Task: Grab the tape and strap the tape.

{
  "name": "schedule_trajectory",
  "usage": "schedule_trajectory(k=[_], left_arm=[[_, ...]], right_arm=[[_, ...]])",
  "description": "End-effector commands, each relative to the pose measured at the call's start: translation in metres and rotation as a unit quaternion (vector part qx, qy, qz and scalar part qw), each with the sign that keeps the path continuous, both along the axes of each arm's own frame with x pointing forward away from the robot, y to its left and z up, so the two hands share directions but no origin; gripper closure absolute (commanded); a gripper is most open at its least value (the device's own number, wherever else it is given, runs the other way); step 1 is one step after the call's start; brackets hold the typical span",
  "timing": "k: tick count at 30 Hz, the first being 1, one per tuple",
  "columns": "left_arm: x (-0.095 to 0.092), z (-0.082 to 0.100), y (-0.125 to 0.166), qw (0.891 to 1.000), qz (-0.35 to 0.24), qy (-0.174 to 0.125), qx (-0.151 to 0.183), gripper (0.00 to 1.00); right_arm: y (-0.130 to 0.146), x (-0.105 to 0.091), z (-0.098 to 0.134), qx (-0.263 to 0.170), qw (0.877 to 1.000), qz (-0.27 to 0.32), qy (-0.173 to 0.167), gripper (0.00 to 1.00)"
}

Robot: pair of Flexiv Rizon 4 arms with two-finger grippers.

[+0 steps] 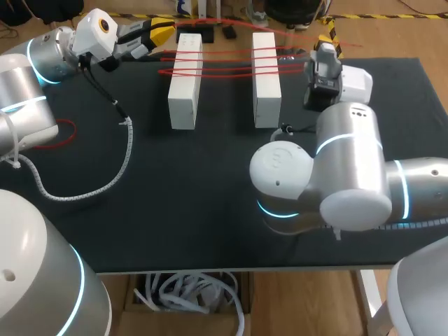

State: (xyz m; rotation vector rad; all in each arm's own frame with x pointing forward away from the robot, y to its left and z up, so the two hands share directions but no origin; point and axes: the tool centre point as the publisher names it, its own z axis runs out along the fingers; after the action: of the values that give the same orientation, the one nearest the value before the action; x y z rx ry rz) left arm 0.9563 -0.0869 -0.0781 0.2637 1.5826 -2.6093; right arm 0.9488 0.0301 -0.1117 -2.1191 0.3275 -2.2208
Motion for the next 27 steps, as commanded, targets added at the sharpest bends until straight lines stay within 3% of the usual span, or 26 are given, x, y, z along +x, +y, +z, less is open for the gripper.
schedule_trajectory(k=[1, 5, 7, 8, 9, 11, 14, 16, 27], left_arm=[[0.0009, -0.0010, 0.0001, 1.000, -0.001, -0.001, -0.001, 1.00], [0.0009, -0.0010, 0.0001, 1.000, -0.001, -0.001, -0.001, 1.00], [0.0023, 0.0011, 0.0010, 0.997, -0.018, 0.008, 0.069, 1.00], [0.0031, 0.0027, 0.0024, 0.990, -0.027, 0.023, 0.138, 1.00], [0.0040, 0.0031, 0.0037, 0.981, -0.043, 0.037, 0.185, 1.00], [0.0049, 0.0039, 0.0041, 0.965, -0.058, 0.051, 0.251, 1.00], [0.0052, 0.0043, 0.0033, 0.948, -0.057, 0.058, 0.309, 1.00], [0.0049, 0.0043, 0.0024, 0.949, -0.033, 0.049, 0.309, 1.00], [0.0049, 0.0043, 0.0024, 0.949, -0.033, 0.049, 0.309, 1.00]], right_arm=[[-0.0030, -0.0005, 0.0044, -0.001, 1.000, 0.003, 0.006, 1.00], [-0.0030, -0.0005, 0.0044, -0.001, 1.000, 0.003, 0.006, 1.00], [-0.0030, -0.0005, 0.0044, -0.001, 1.000, 0.003, 0.006, 1.00], [-0.0030, -0.0005, 0.0044, -0.001, 1.000, 0.003, 0.006, 1.00], [-0.0030, -0.0005, 0.0044, -0.001, 1.000, 0.003, 0.006, 1.00], [-0.0030, -0.0005, 0.0044, -0.001, 1.000, 0.003, 0.006, 1.00], [-0.0030, -0.0005, 0.0044, -0.001, 1.000, 0.003, 0.006, 1.00], [-0.0030, -0.0005, 0.0044, -0.001, 1.000, 0.003, 0.006, 1.00], [-0.0030, -0.0005, 0.0044, -0.001, 1.000, 0.003, 0.006, 1.00]])
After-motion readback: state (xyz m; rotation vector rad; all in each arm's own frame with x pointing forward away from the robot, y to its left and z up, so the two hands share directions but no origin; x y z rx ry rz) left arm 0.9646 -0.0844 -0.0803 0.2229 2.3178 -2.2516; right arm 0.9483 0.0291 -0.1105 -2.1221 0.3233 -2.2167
